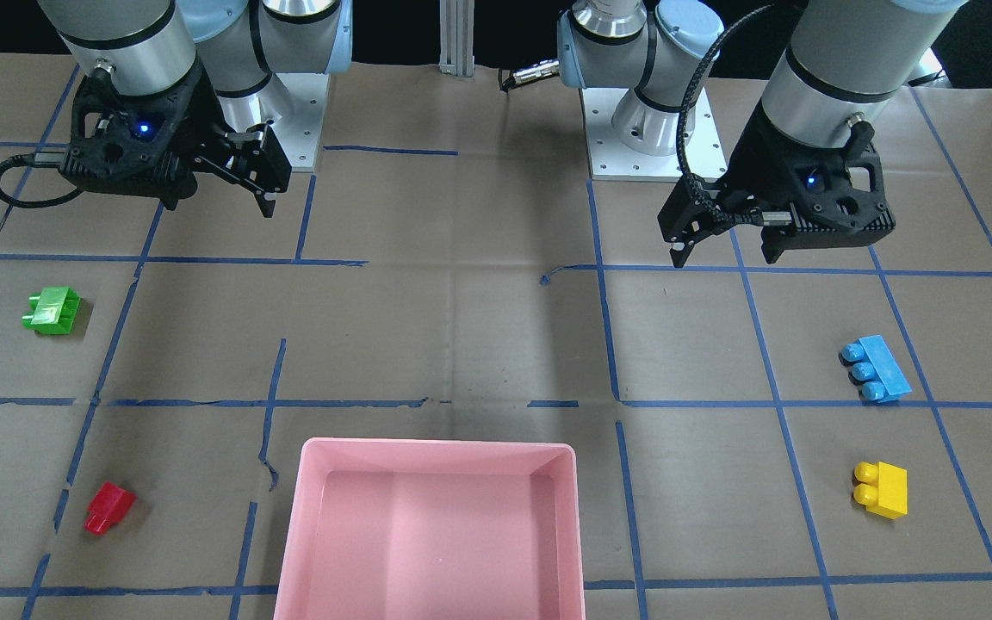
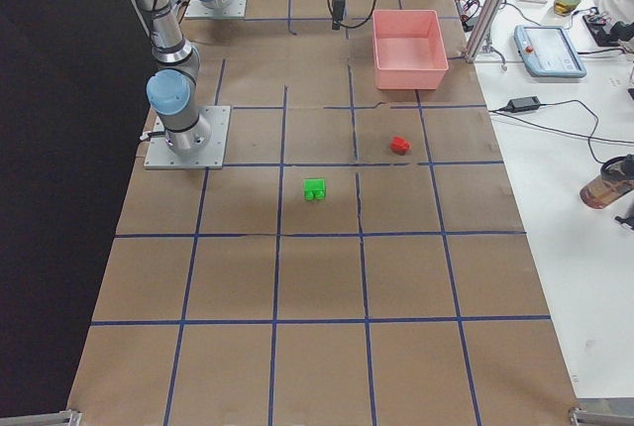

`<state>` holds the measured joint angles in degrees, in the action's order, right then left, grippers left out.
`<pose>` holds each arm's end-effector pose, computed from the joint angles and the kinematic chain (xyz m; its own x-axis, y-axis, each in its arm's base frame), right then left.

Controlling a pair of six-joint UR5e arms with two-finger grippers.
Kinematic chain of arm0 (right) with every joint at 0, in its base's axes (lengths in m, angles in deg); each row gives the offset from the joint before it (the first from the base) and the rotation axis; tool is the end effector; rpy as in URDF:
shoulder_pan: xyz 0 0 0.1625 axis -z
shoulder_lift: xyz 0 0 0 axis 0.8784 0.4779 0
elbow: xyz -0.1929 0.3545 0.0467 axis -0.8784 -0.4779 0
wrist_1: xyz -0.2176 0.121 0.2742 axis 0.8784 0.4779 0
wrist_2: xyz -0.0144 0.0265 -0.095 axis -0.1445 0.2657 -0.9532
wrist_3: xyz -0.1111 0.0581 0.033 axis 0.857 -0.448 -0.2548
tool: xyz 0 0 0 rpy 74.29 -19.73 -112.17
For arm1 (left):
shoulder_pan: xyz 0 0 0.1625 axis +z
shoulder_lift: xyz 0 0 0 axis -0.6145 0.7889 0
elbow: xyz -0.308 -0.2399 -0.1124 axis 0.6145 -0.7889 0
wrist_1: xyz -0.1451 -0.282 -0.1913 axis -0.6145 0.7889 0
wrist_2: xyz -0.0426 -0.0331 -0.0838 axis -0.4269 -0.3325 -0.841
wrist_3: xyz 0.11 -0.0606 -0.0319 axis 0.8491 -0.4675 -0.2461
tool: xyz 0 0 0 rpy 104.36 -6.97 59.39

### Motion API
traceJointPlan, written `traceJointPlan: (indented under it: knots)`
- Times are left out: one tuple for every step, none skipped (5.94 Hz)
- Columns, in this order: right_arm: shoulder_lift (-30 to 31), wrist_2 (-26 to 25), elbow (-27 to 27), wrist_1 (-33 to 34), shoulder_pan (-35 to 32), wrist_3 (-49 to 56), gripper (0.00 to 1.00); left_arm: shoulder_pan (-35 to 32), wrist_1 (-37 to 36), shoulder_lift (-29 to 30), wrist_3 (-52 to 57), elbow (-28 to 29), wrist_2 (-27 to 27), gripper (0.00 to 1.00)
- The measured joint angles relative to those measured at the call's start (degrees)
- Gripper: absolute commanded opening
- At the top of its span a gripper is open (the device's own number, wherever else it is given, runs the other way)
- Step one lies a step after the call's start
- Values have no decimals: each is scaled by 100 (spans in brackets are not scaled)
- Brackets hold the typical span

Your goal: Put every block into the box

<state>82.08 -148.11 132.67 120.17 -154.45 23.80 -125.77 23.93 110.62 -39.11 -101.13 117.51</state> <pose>0.1550 -0.4404 0.4459 -0.9982 0.0575 0.0177 0.0583 0.9972 0.0475 -0.1141 -0.4854 0.4519 -0.9972 -0.0744 -0.0068 -0.0742 0.9969 -0.0276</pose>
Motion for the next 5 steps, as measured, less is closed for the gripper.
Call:
traceJointPlan:
  knots:
    - [0,0,0,0,-1,0,100,8,-2,-8,0,2,36,99]
    - [0,0,0,0,-5,1,100,27,-11,-13,-2,13,91,99]
    - [0,0,0,0,-7,1,100,72,-18,-15,-4,15,127,99]
    - [0,0,0,0,-8,1,100,241,-18,0,1,6,139,99]
    - [0,0,0,0,-8,1,100,534,-14,45,34,-29,140,99]
